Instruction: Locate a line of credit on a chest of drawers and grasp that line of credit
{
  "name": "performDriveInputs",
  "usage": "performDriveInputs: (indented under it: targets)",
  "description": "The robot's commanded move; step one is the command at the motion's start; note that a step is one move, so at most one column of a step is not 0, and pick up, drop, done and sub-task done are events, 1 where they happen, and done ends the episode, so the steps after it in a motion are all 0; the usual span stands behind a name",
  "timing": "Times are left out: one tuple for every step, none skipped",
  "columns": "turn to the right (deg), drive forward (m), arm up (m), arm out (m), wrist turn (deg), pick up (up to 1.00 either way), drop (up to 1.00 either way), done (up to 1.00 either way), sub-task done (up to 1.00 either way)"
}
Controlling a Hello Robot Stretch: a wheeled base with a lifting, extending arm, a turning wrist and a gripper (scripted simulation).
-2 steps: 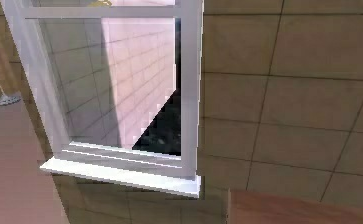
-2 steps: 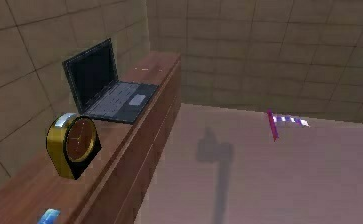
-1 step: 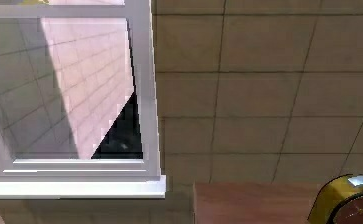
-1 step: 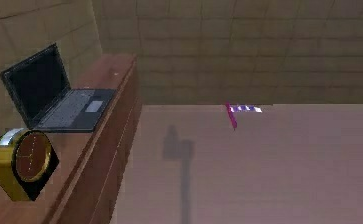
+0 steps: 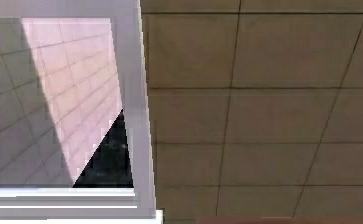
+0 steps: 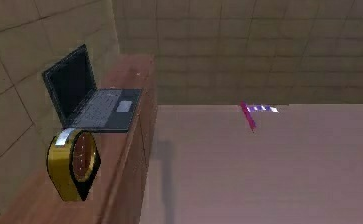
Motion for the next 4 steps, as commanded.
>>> performDriveInputs:
  targets:
    - [-36.0, 0.00, 0.00, 0.00, 0.0, 0.00, 0.00, 0.00, 0.00]
    - [0.0, 0.00, 0.50, 0.00, 0.0, 0.00, 0.00, 0.00, 0.00]
    - [0.0, 0.00, 0.28, 0.00, 0.0, 0.00, 0.00, 0.00, 0.00]
    - [0.0, 0.00, 0.00, 0.10, 0.0, 0.00, 0.00, 0.00, 0.00]
